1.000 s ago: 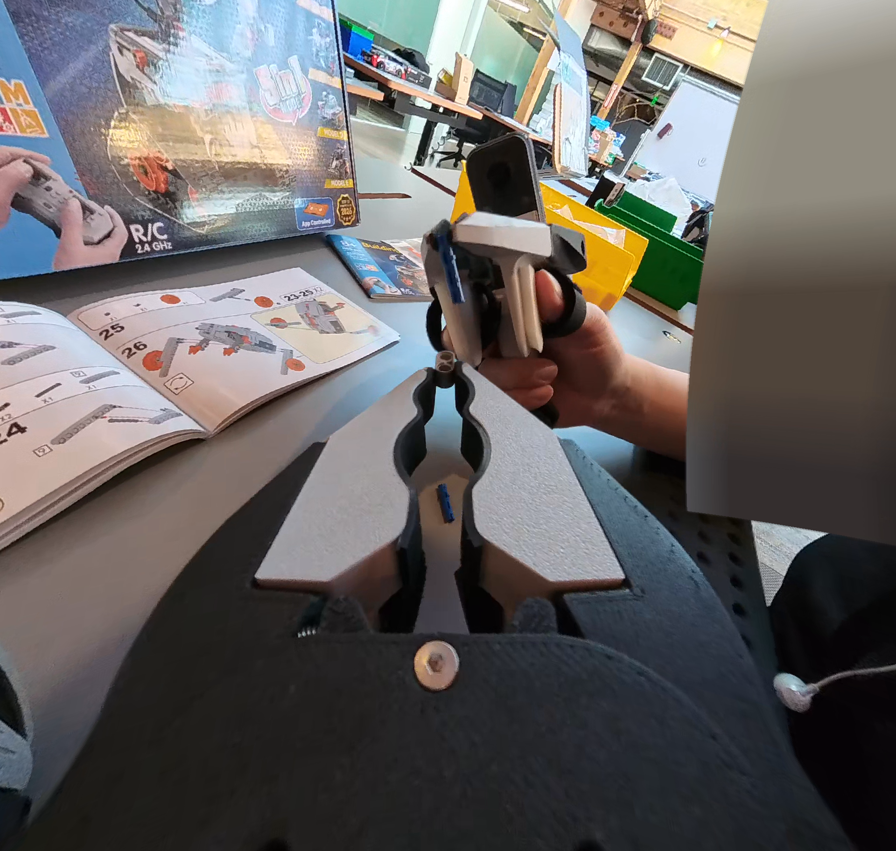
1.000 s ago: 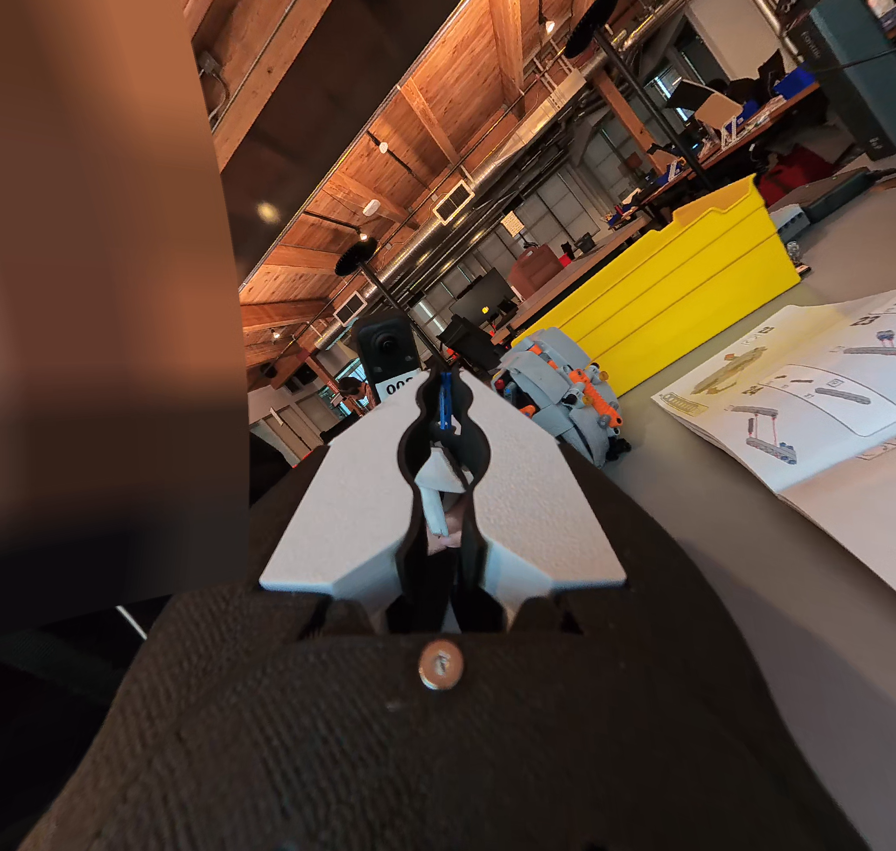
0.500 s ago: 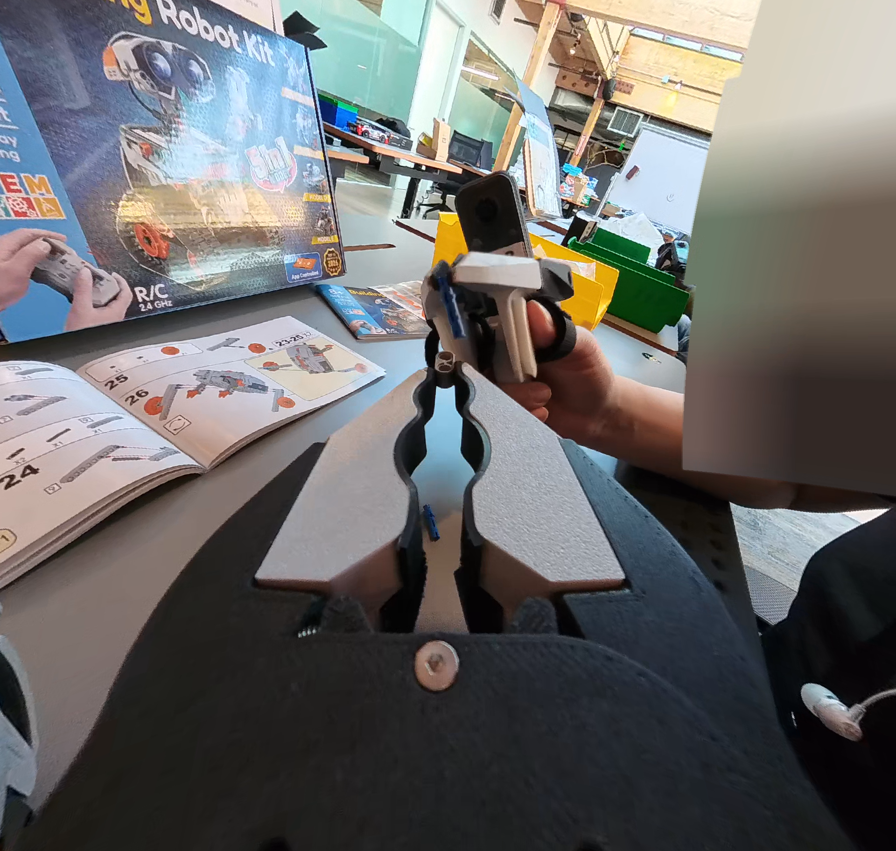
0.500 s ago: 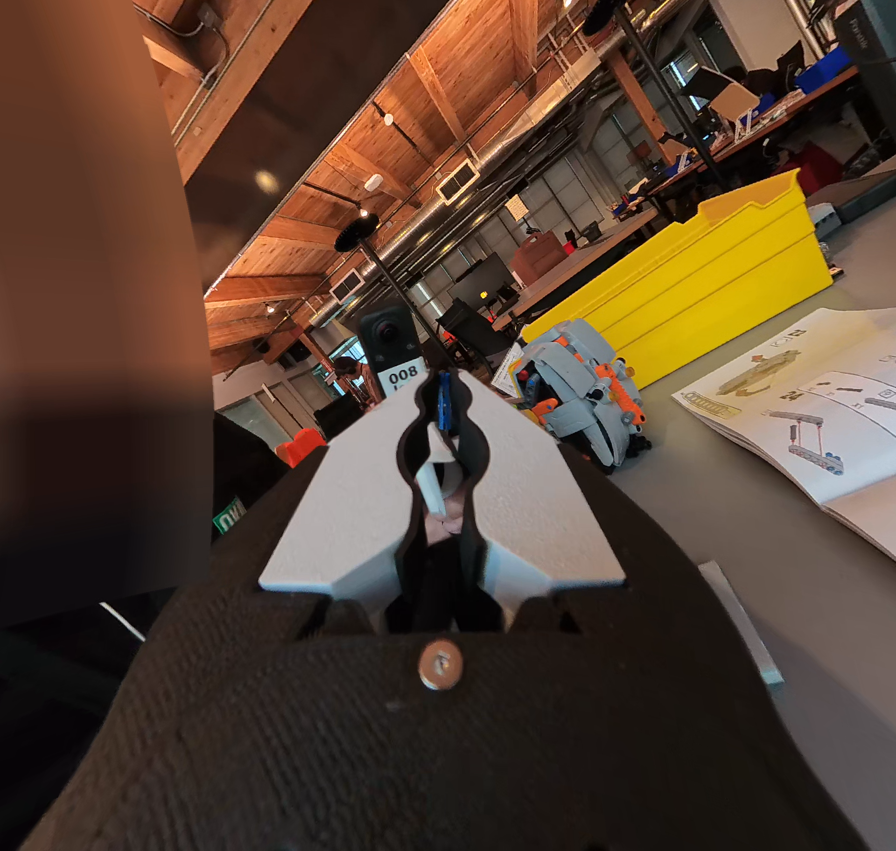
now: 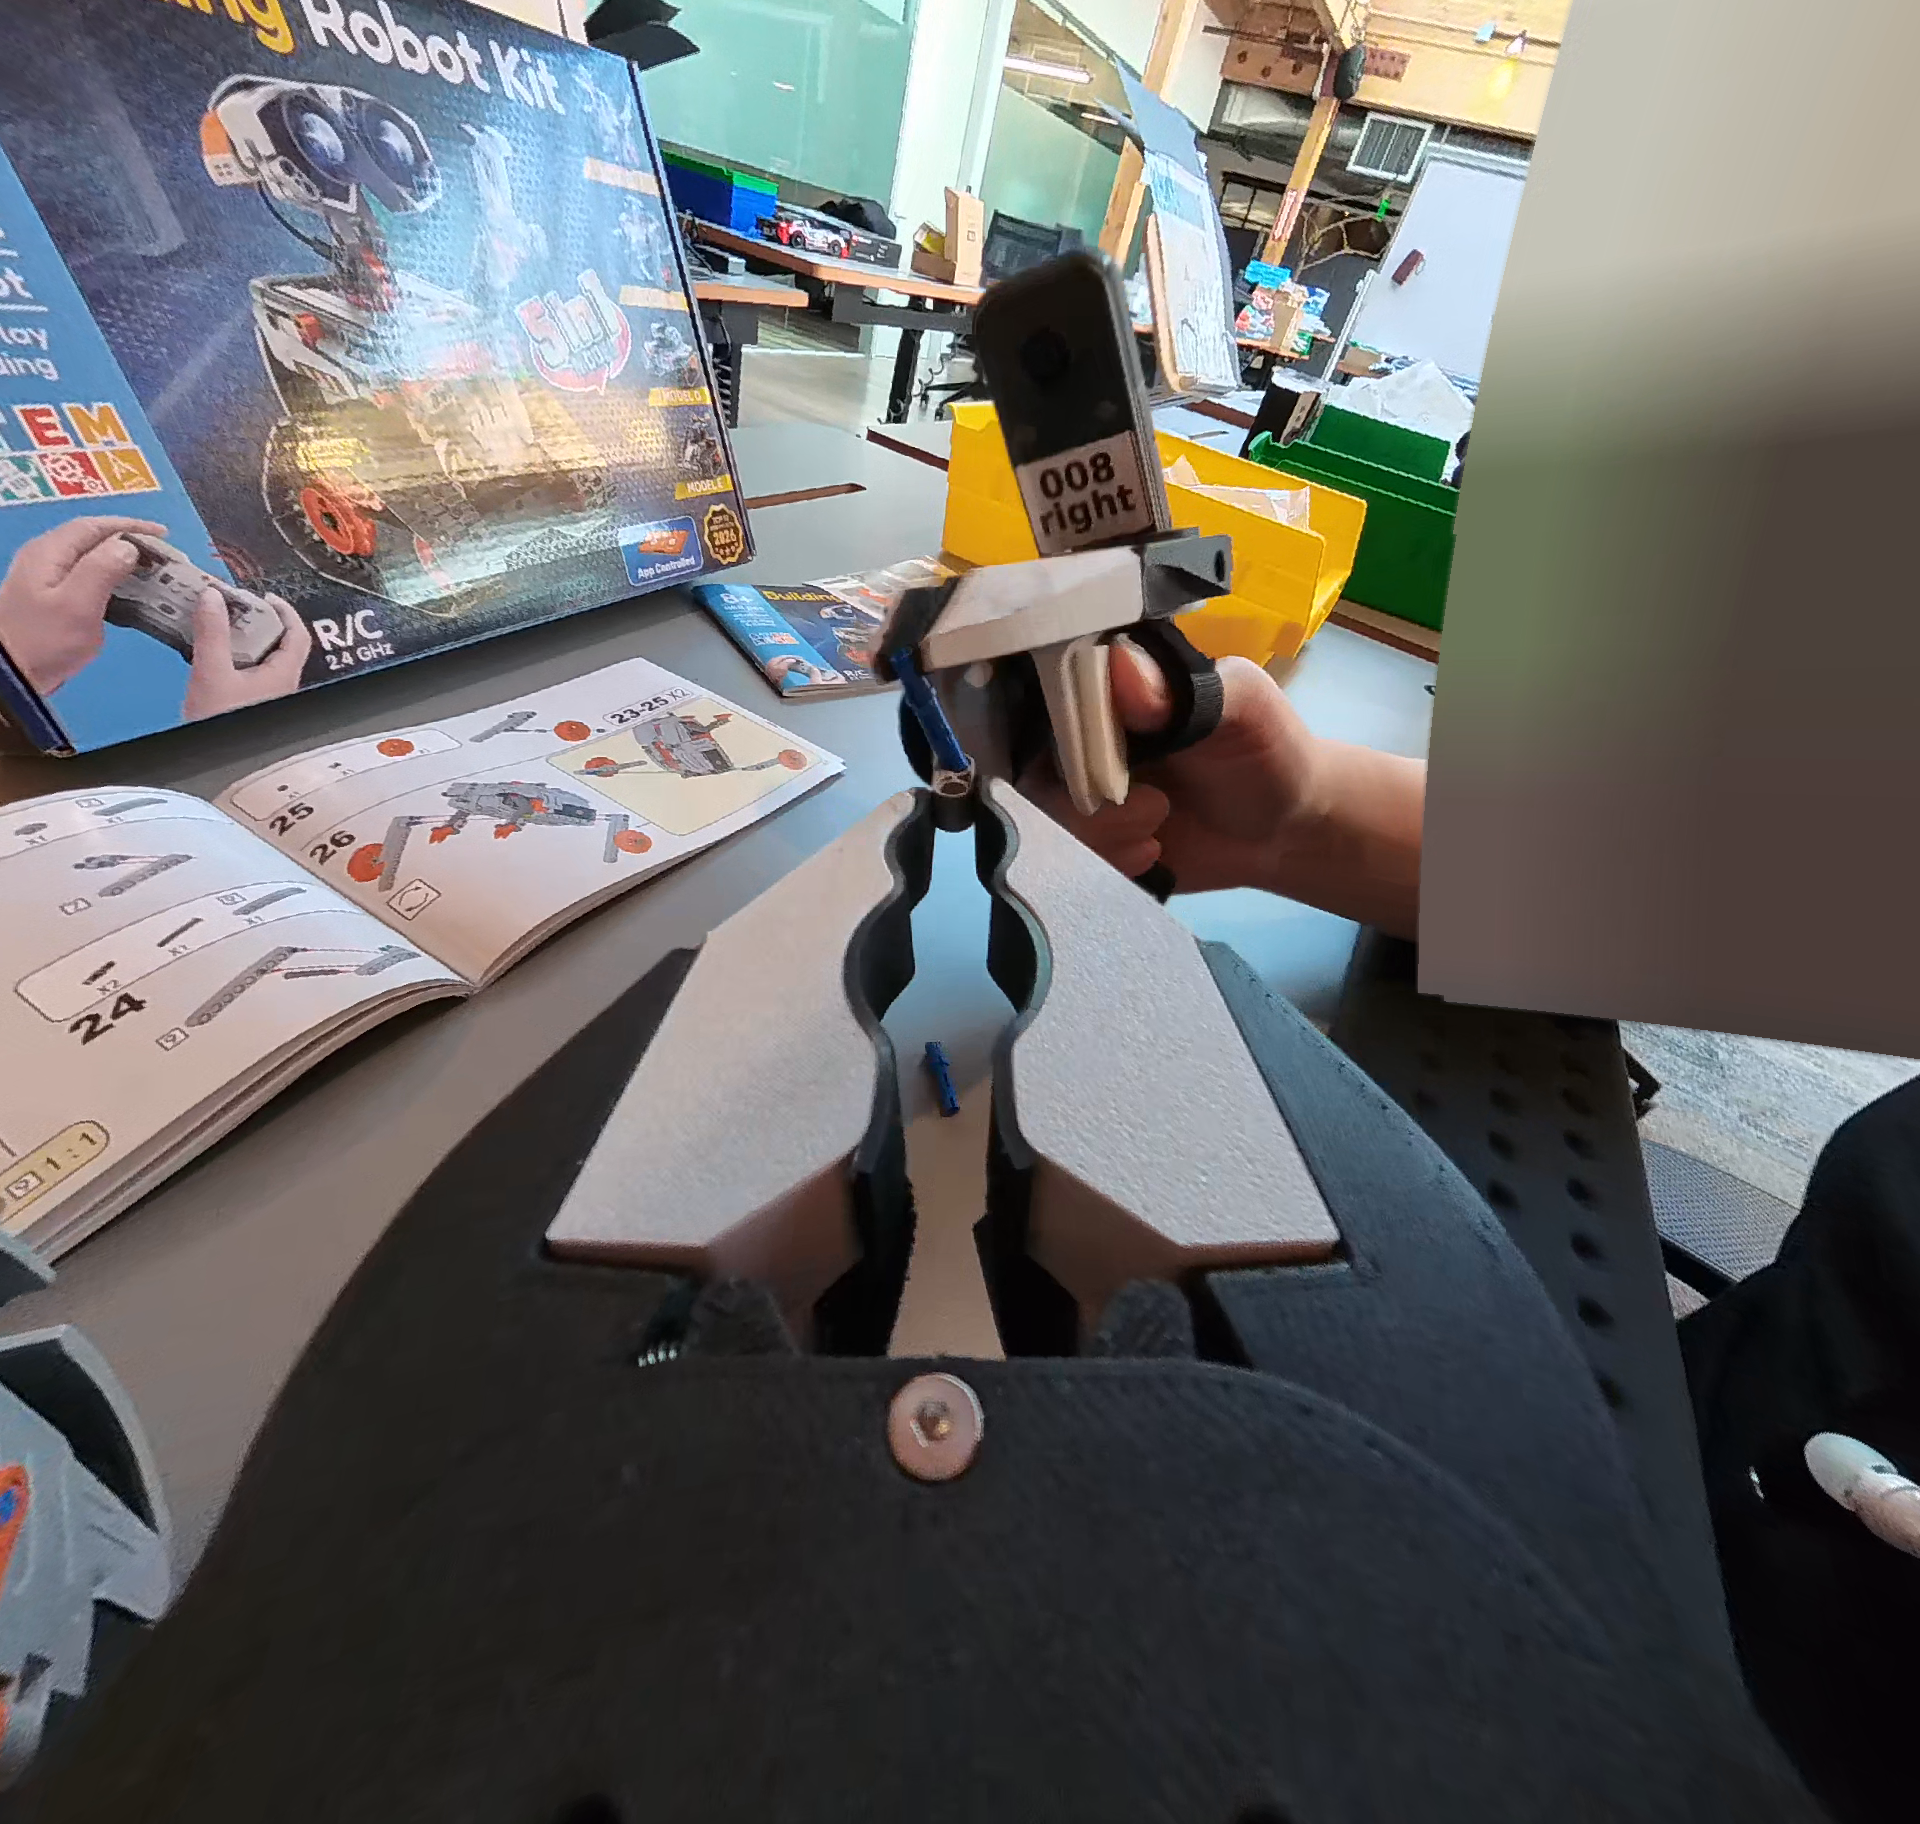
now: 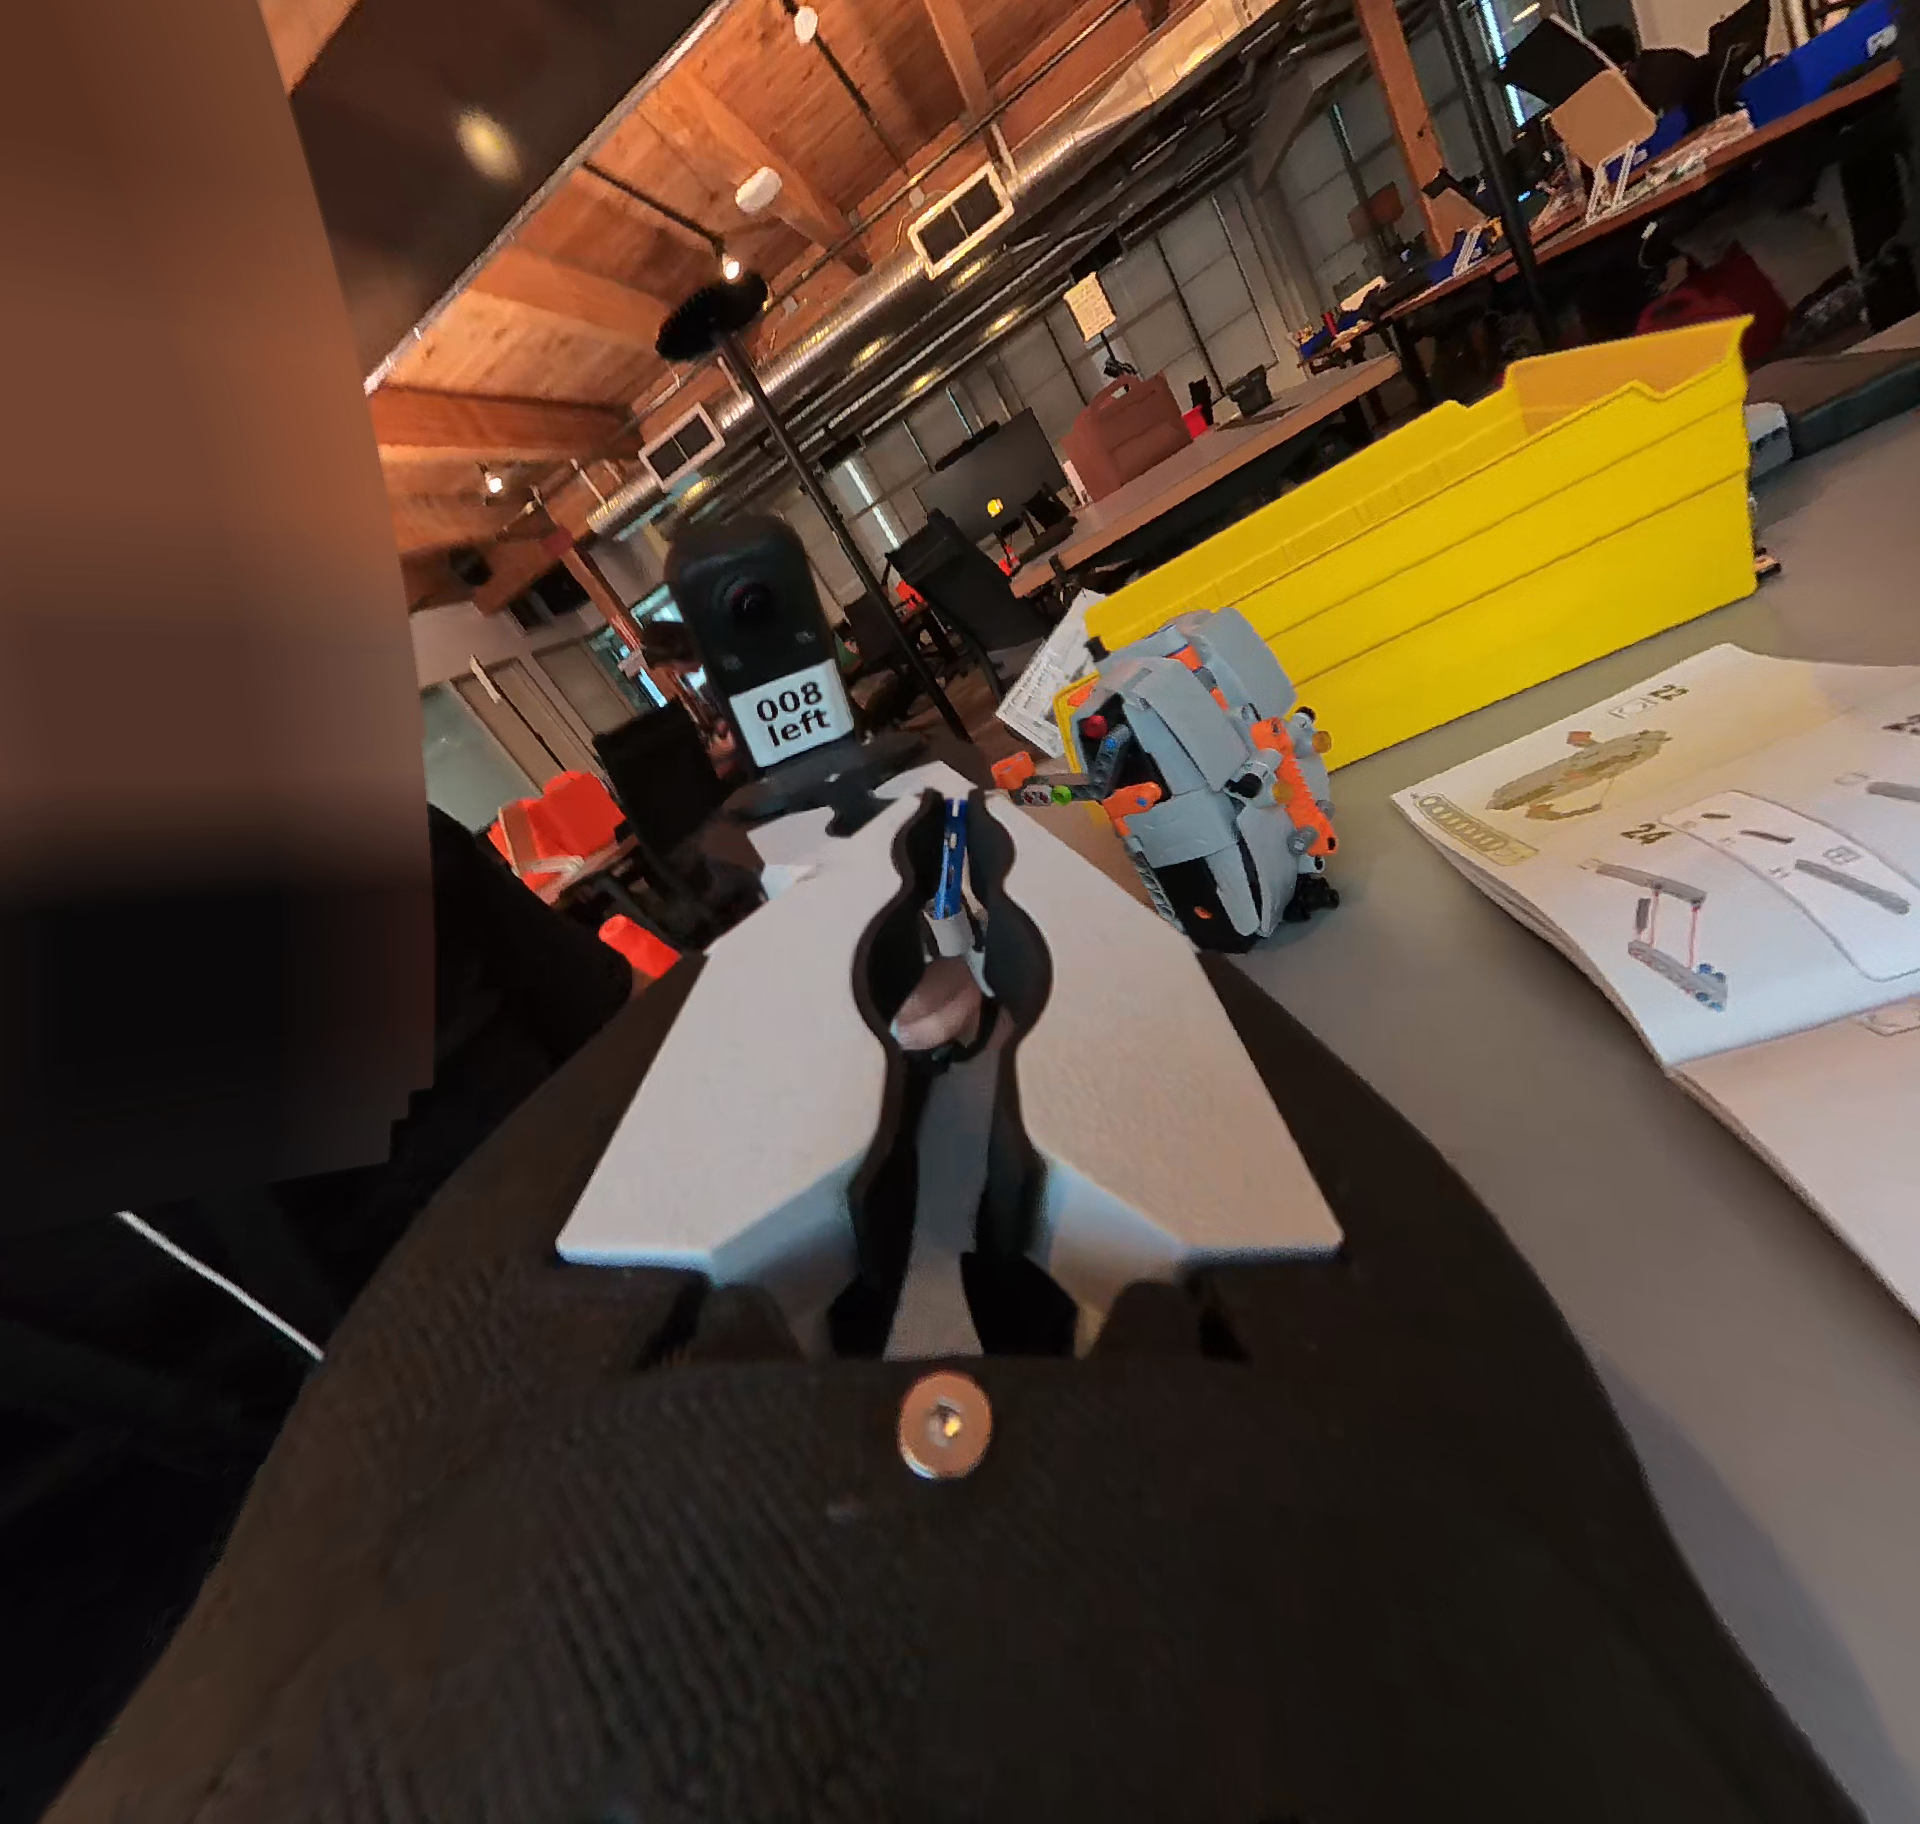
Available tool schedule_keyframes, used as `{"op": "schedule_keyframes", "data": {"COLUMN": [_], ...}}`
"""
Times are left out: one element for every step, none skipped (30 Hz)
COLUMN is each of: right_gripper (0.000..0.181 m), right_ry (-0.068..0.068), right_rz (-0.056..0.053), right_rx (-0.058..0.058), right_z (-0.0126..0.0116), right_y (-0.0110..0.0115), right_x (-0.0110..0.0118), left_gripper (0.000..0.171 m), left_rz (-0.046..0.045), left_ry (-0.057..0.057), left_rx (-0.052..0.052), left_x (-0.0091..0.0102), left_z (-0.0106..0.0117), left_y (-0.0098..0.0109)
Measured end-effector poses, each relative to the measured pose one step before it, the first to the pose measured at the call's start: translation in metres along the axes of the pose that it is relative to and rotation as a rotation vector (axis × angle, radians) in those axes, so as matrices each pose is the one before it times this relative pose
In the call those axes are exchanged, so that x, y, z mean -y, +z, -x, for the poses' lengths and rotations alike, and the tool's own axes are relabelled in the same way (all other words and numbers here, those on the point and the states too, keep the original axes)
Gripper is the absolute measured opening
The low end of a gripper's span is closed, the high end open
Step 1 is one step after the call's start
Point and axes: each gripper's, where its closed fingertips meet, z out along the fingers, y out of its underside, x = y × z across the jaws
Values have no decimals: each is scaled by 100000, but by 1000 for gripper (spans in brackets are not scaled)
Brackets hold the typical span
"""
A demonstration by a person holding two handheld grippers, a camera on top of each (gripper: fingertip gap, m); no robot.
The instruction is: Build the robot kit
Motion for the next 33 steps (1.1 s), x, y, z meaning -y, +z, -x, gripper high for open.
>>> {"op": "schedule_keyframes", "data": {"right_gripper": [2,2,2,2,2,2,2,2,2,2,2,2,2,2,2,2,2,2,2,2,2,2,3,3,3,3,3,3,3,3,3,3,3], "right_ry": [-3284,-2299,-1786,-1618,-1452,-1402,-995,-1251,-1329,-1706,-1914,-1715,-1380,-1741,-2268,-2092,-1560,-1027,-312,-417,-737,-772,-916,-1239,-1191,-759,-367,884,1156,833,1168,1893,2099], "right_rz": [1050,673,473,476,507,437,565,513,935,1481,1839,1205,561,240,504,499,524,343,75,-236,-72,681,977,1004,1018,637,-37,-55,-677,-1073,-776,-1091,-1343], "right_rx": [325,933,859,656,592,250,475,804,401,-94,-260,162,721,492,-6,446,-136,-243,223,200,351,-52,102,259,195,233,223,362,102,-418,-515,-39,-51], "right_z": [144,212,153,105,67,12,33,112,80,41,24,83,175,178,129,188,45,-26,32,50,90,30,58,128,144,116,77,20,-72,-148,-185,-124,-144], "right_y": [-75,-87,-88,-85,-59,-39,-33,-39,-33,-14,-6,-23,-61,-64,-66,-70,-69,-53,-31,-13,23,13,22,112,167,147,81,41,-39,-104,-127,-91,-49], "right_x": [-12,21,33,-7,-40,-61,-75,-43,-65,-128,-188,-102,-28,24,4,36,-20,-43,-34,4,-2,-90,-116,-130,-156,-145,-52,-30,68,128,119,137,112], "left_gripper": [5,5,5,5,5,5,5,5,5,4,5,4,4,4,4,4,4,4,5,4,4,5,4,4,4,4,4,4,4,4,4,4,4], "left_rz": [255,-8,-235,-308,-118,212,430,242,16,274,745,715,323,91,-28,-80,-96,-92,44,72,46,255,383,303,193,208,101,-16,-136,-344,-407,-518,-616], "left_ry": [-758,-971,-1136,-1215,-1029,-595,-9,164,-256,-346,-81,138,339,195,-215,-714,-1183,-1176,-534,220,587,323,-275,-504,-322,-12,-111,-176,268,566,519,336,267], "left_rx": [-830,-861,-1062,-1214,-1025,-718,-355,-451,-809,-623,-345,-374,-616,-737,-518,-554,-498,-364,-305,63,112,-76,-105,-64,282,554,120,-309,29,369,370,280,266], "left_x": [-38,-4,31,28,-9,-40,-67,-54,-40,-67,-121,-106,-50,-2,12,-10,-4,-10,-14,-11,-7,-41,-81,-70,-47,-45,-33,-13,19,72,64,95,102], "left_z": [-100,-80,-107,-108,-79,-38,-17,-66,-124,-76,-57,-80,-161,-170,-102,-58,2,36,-1,-6,-37,-40,4,27,88,125,47,-41,-9,12,27,19,27], "left_y": [6,-9,-12,-14,-10,11,46,52,31,16,18,16,26,34,20,3,-18,-38,-36,-18,-21,-2,8,-4,-27,-20,-3,13,7,-15,-28,-40,-51]}}
